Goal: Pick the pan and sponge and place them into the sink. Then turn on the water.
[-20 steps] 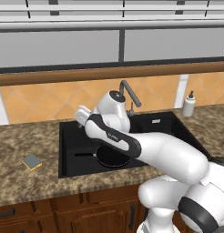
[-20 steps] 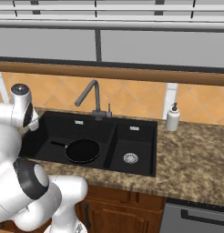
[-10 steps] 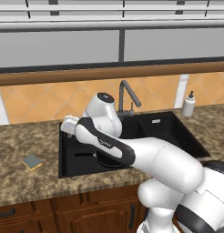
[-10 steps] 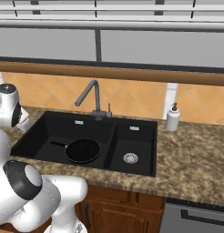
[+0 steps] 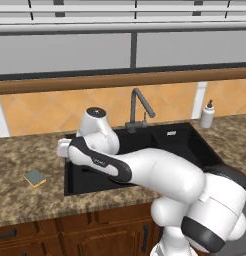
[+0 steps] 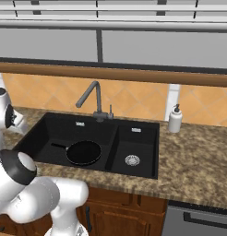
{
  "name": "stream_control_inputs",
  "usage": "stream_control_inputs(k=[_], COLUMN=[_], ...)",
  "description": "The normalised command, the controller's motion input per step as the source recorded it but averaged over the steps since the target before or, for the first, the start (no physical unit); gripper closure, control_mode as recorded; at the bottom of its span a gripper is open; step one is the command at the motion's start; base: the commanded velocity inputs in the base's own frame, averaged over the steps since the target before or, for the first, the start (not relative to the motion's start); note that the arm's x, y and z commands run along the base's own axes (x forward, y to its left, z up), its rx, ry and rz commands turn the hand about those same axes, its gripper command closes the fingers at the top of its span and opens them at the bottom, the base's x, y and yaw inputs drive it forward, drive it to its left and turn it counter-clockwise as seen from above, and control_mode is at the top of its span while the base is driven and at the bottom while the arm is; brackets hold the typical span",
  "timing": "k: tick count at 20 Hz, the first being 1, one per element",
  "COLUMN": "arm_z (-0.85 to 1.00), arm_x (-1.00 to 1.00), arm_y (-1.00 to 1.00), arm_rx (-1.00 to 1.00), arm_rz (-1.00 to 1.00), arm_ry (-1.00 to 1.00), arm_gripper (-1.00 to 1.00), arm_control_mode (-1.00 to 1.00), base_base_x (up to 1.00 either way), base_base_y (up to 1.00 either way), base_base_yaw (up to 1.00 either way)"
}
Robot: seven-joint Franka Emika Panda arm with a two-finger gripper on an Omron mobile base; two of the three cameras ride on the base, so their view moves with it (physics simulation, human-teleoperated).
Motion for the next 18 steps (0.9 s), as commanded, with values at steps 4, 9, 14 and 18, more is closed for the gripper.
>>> stream_control_inputs(k=[4, 9, 14, 18], arm_z=[-0.30, -0.30, -0.25, -0.06], arm_x=[0.11, 0.27, 0.24, 0.10], arm_y=[0.33, 0.31, 0.51, 0.47], arm_rx=[-0.07, -0.05, -0.08, -0.09], arm_rz=[0.17, 0.23, 0.22, 0.08], arm_ry=[0.00, 0.00, 0.00, 0.00], arm_gripper=[-1.00, -1.00, -1.00, -1.00], arm_control_mode=[-1.00, -1.00, -1.00, -1.00], base_base_x=[0.00, 0.00, 0.00, 0.00], base_base_y=[0.00, 0.00, 0.00, 0.00], base_base_yaw=[0.00, 0.00, 0.00, 0.00])
